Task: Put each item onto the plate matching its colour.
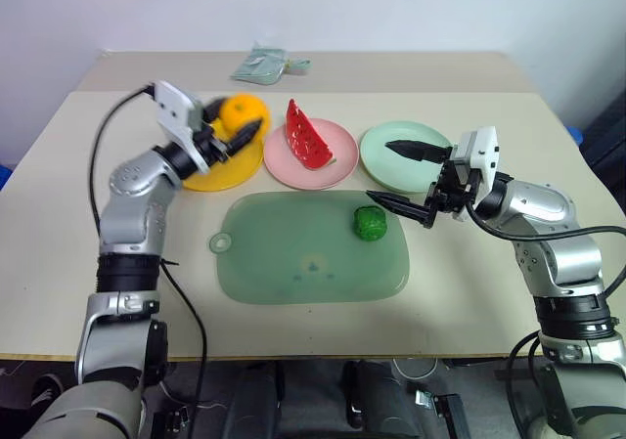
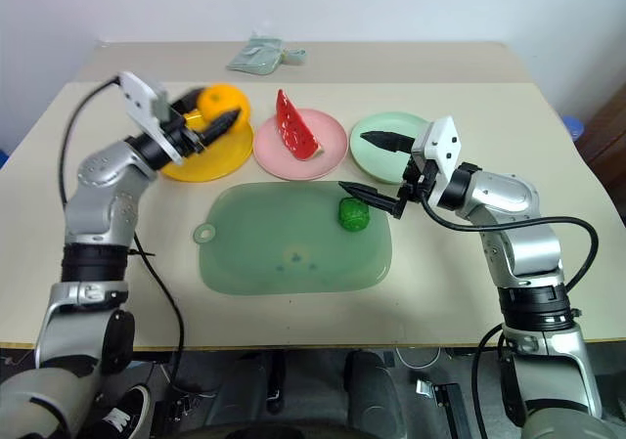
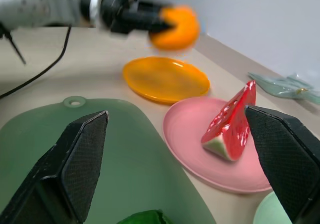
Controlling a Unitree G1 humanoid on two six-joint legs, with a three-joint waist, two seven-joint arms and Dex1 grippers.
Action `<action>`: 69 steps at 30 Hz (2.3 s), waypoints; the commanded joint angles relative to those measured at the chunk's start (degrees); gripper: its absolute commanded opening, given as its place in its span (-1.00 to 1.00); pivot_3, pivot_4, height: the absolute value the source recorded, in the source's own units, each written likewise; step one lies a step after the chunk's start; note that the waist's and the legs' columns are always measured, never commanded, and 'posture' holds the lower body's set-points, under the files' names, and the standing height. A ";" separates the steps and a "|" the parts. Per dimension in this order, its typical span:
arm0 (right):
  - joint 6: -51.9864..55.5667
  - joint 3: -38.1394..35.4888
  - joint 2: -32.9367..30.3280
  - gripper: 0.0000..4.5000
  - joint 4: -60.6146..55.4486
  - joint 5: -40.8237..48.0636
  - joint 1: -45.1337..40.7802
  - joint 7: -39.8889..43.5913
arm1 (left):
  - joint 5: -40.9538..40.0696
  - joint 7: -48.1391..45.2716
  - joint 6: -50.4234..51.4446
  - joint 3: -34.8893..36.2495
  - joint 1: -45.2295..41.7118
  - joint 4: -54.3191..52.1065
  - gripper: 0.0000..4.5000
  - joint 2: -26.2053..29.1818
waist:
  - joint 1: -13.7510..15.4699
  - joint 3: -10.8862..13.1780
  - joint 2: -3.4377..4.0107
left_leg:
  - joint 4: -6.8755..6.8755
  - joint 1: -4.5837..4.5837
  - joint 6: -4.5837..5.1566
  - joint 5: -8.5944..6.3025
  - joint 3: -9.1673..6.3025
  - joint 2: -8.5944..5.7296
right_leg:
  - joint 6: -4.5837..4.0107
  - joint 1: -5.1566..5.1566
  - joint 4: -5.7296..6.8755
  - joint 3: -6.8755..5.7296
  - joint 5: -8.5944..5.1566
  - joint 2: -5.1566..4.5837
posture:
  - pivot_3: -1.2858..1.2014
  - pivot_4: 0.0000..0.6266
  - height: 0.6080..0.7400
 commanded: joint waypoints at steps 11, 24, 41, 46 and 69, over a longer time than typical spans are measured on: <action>-2.33 0.17 0.92 1.00 0.56 -1.46 -2.25 0.46 | 7.92 18.15 -11.94 1.06 -7.68 25.77 0.33 -3.62 | -0.11 0.02 -0.06 | 0.00 -0.03 -0.01 0.00 0.02 -0.03 | 0.07 0.00 -0.03 -0.02 0.04 -0.02 | 0.03 -0.52 1.00; -1.39 0.01 0.37 1.00 -0.71 -1.24 -0.74 -0.02 | 6.22 13.03 -14.51 0.98 -6.99 22.95 0.99 -3.08 | 0.09 0.02 -0.06 | 0.00 -0.03 -0.01 0.01 0.05 -0.02 | 0.06 -0.01 -0.03 -0.02 0.04 -0.01 | 0.03 -0.52 1.00; 5.22 9.10 -0.70 1.00 3.05 -8.84 -0.22 0.08 | -20.19 -35.96 14.20 -2.52 17.67 -21.35 0.99 16.14 | -1.06 0.00 -0.01 | -0.07 0.00 -0.01 0.00 0.05 0.03 | 0.03 -0.02 -0.01 0.01 0.02 -0.01 | 0.03 -0.52 1.00; 2.81 12.43 -0.36 1.00 7.70 -14.65 0.23 -1.03 | -18.71 -36.00 12.91 -2.64 20.28 -25.87 0.99 16.70 | -0.84 0.00 -0.03 | -0.03 -0.01 0.00 0.00 0.05 0.02 | 0.03 -0.02 -0.03 0.03 0.02 -0.02 | 0.03 -0.52 1.00; -3.82 3.74 8.65 0.98 40.37 -22.41 -19.03 -24.67 | -16.84 -30.82 11.24 -3.73 19.32 -25.24 1.00 11.67 | -1.77 0.02 0.02 | -0.16 -0.04 0.03 -0.02 0.10 0.00 | 0.02 -0.09 -0.08 0.08 0.02 -0.02 | 0.03 -0.52 1.00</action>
